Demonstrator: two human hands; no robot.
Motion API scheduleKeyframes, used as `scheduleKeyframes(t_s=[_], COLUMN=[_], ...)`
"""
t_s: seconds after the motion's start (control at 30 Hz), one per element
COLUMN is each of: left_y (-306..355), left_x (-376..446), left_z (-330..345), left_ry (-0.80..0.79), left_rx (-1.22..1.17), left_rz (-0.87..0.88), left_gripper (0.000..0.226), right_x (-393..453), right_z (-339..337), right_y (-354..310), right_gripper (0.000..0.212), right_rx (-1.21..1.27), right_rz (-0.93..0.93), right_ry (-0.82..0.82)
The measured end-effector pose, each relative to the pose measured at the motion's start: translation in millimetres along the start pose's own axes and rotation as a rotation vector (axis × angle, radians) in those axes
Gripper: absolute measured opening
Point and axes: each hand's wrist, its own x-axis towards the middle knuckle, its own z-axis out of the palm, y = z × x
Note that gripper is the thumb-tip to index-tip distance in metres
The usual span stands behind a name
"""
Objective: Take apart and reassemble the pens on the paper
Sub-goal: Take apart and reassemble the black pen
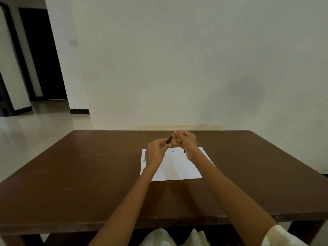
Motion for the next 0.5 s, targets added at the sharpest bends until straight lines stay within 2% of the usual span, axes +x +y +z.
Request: scheduleKeyframes(t_s=[0.17,0.5], left_y=[-3.0,-9.0], left_x=[-1.3,2.1], left_z=[-1.2,-2.8], left_ry=[0.011,0.023], left_rx=[0.022,0.018], left_rz=[0.019,0.032], left_gripper=[0.029,0.025], right_x=[-1.2,1.0], right_z=[0.9,1.4], right_y=[1.7,2.6], right_gripper=[0.009,0.009], right_rx=[-0.058,-0.100], right_rz=[-0.041,-0.062], right_ry=[-0.028,-0.078])
